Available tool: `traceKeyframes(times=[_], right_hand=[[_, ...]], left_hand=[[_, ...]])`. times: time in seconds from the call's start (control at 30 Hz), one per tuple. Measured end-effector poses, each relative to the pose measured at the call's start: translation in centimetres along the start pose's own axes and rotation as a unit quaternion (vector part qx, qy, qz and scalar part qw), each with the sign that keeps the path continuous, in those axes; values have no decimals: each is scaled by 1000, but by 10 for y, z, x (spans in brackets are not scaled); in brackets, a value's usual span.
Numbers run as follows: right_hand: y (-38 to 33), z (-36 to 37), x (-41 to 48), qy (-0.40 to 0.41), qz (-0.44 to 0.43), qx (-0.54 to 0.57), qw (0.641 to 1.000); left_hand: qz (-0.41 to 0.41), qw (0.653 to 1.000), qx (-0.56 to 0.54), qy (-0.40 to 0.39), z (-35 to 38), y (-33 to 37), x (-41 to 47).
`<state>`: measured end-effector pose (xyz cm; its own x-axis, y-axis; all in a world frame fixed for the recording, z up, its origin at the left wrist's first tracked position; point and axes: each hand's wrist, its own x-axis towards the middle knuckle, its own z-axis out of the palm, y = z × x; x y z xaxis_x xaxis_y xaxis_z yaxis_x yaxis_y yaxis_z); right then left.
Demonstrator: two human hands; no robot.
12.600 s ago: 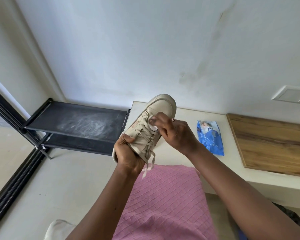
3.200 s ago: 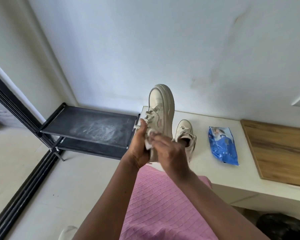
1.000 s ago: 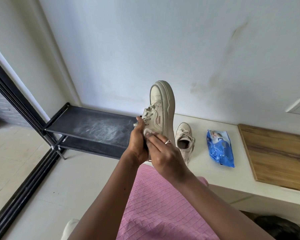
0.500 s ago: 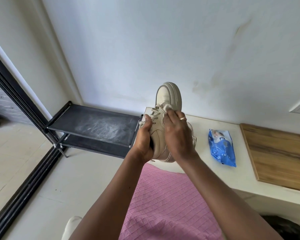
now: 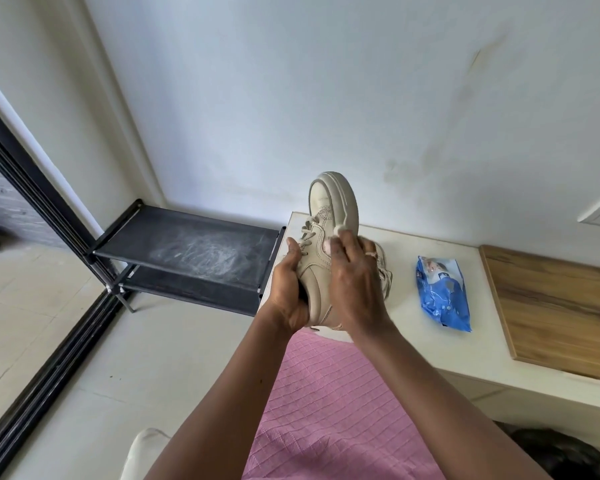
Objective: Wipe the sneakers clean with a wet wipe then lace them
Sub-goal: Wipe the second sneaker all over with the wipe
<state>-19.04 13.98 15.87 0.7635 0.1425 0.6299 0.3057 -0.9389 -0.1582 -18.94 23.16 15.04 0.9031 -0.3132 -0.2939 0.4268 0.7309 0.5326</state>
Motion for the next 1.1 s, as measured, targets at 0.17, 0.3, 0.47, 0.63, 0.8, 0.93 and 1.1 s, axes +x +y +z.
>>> traceKeyframes(times=[0.17,0.3,0.47,0.63,0.8,0.93,1.1], right_hand=[[20,-1,37,16,-18,18,1000],[23,-2,18,68,-59,68,994],[35,-3,-4,90,-181,77,976],[57,-15,48,144,-163,37,975],[57,-20,72,129,-153,44,979],[50,-13,44,11,-244,52,968],[59,-21,71,40,-262,-25,964]], left_hand=[[7,999,37,-12,4,-1,-3],[42,993,113,-7,3,2,-3],[56,986,155,-36,9,8,-7],[130,959,252,-1,16,4,-12],[208,908,359,55,15,1,-12],[242,834,491,68,13,4,-7],[281,766,568,107,19,1,-9]])
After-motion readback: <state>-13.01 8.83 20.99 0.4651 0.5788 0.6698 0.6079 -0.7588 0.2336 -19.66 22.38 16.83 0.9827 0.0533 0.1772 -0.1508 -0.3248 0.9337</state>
